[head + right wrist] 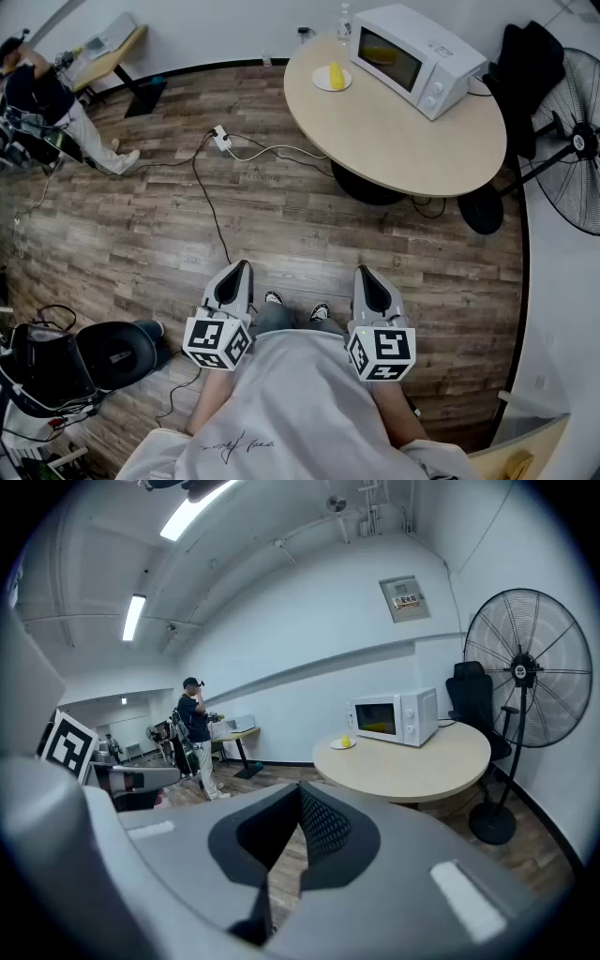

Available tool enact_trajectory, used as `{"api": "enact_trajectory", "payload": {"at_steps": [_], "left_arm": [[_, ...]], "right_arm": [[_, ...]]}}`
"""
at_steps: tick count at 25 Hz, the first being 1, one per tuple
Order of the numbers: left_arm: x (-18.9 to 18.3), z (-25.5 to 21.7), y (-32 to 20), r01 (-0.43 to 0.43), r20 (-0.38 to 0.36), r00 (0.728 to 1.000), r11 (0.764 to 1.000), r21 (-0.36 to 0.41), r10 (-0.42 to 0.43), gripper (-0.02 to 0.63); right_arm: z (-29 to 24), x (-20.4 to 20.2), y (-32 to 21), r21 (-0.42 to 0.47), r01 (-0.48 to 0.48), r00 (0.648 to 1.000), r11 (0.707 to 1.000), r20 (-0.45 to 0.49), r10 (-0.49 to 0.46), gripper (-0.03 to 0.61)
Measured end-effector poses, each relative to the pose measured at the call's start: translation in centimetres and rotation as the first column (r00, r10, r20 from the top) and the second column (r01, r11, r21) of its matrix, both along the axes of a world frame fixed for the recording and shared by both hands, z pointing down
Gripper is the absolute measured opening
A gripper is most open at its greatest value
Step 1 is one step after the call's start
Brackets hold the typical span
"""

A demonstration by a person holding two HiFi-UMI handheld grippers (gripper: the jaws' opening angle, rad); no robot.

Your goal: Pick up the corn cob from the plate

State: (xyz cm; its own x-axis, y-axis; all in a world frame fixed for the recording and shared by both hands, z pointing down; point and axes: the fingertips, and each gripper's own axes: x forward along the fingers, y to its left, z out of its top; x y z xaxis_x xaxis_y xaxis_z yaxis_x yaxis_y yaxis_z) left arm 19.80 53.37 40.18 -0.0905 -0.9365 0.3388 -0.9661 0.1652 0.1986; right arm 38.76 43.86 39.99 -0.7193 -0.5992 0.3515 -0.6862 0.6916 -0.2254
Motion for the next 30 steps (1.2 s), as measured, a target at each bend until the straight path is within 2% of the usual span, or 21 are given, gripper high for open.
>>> {"api": "enact_trajectory", "payload": {"at_steps": [5, 9, 11, 15, 18, 22, 25, 30], "left_arm": [[0.3, -0.1, -1.2, -0.001, -0.004, 1.0, 1.0, 0.009, 0.001, -0.011], [0.0, -0.1, -1.3, 0.007, -0.026, 1.0, 1.0, 0.012, -0.007, -0.01], [-0.3, -0.1, -1.6, 0.006, -0.032, 0.999, 1.0, 0.013, -0.006, -0.011], [-1.1, 0.3, -2.3, -0.001, -0.037, 0.999, 1.0, 0.008, 0.001, -0.01], [-2.1, 1.1, -3.3, -0.01, -0.073, 0.997, 1.0, 0.005, 0.011, -0.011], [-4.2, 1.5, -5.2, -0.036, -0.1, 0.994, 0.999, 0.007, 0.037, -0.009], [-6.2, 1.0, -7.1, -0.061, -0.104, 0.992, 0.998, 0.025, 0.064, -0.01], [-10.1, 0.8, -9.8, -0.099, -0.116, 0.988, 0.994, 0.039, 0.103, -0.009]], "right_arm": [[0.9, 0.1, -1.1, -0.015, 0.003, 1.0, 1.0, -0.001, -0.003, 0.003], [0.8, -0.4, -1.6, -0.025, 0.001, 0.999, 1.0, 0.042, 0.0, 0.0], [0.2, -1.1, -1.7, -0.025, 0.044, 0.995, 0.999, 0.092, -0.041, 0.005], [-1.6, -3.2, -1.2, -0.02, 0.179, 0.963, 0.984, 0.207, -0.171, 0.011], [-1.7, -4.6, -1.8, 0.003, 0.187, 0.968, 0.982, 0.168, -0.185, 0.009], [-0.3, -7.6, -2.7, -0.038, 0.182, 0.981, 0.983, 0.082, -0.178, 0.011], [-0.3, -10.7, -3.8, 0.01, 0.205, 0.979, 0.979, 0.018, -0.205, 0.008], [-1.1, -16.3, -5.6, 0.032, 0.246, 0.969, 0.969, 0.011, -0.246, -0.002]]}}
